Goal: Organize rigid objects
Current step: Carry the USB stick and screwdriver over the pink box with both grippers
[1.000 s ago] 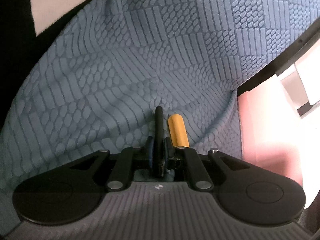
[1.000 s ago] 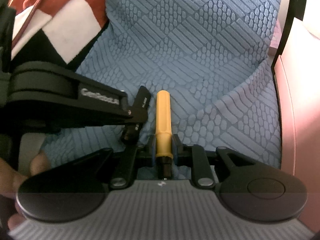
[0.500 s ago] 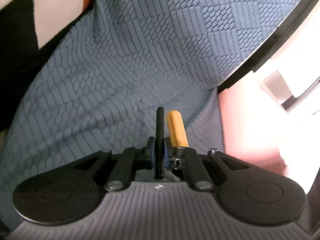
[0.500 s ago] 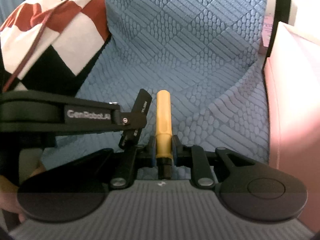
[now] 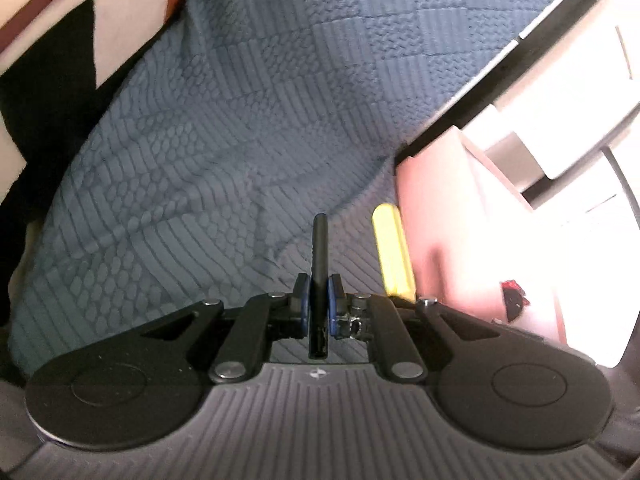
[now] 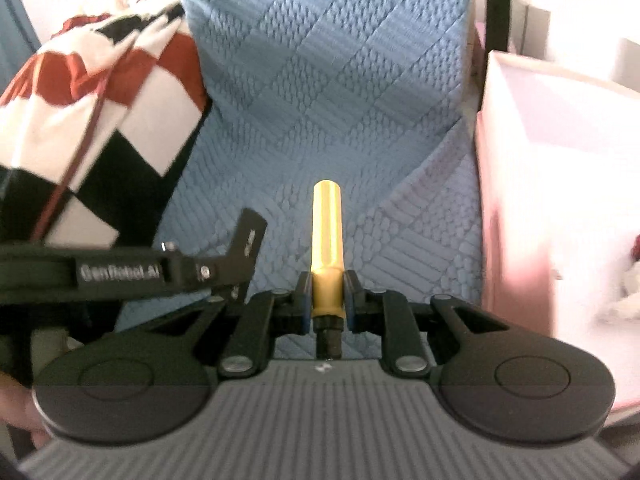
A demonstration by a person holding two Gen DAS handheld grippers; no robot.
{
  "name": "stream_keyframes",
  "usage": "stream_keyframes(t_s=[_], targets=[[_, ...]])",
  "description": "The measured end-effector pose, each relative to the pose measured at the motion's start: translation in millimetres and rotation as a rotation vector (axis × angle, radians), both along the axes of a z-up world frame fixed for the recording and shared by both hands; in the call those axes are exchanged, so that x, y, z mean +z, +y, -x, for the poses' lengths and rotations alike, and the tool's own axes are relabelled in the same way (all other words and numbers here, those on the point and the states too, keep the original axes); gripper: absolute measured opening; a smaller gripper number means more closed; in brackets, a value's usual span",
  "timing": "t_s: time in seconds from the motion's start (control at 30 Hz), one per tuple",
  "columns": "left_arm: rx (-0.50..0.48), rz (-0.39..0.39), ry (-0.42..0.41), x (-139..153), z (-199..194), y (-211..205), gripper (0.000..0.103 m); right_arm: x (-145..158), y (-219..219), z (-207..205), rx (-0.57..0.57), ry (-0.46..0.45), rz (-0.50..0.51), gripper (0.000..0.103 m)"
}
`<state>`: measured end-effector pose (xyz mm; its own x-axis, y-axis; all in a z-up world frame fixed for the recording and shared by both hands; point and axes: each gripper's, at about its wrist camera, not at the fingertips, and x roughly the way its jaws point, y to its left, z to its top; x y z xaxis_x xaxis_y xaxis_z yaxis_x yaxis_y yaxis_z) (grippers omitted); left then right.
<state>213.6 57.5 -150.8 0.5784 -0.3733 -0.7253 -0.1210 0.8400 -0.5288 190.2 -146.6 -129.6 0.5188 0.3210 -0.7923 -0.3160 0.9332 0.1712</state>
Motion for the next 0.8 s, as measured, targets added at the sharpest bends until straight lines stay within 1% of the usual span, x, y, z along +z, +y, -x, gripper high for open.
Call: stream_keyframes(t_s=[0.1,0.23,0.37,0.47,0.57,0.8], targets=[[-0.032,0.004,0.007,9.9,8.3,-11.4,0.011,18.8,-5.0,5.8,-0.021,-0.006,-0.011,0.020],[-0.032,0.036,0.008,25.2,20.8,-19.5,0.011,40.5,-10.2,13.7,-0.030,-0.014,-0.014,0.020],[-0.034,0.031,-0.008,43.6,32.3,-25.3,0.011,59.4,-15.2,23.0,-0.016,-0.024,0.003,0.020],[-0.044,0.018,-0.022,55.1,40.7,-28.4,0.011,71.9,-20.3,30.9,-0.018,-0.023,0.002,0.020],[-0.043,0.029,-0.029,63.9,49.0,-29.8,0.011,83.8,-27.3,40.2,-0.033,-0.026,-0.008,0.020],[-0.062,0.008,-0.072,90.4,58.1,-42.9,0.011,108.6,-42.5,58.2,-0.040,-0.062,-0.020,0.020]])
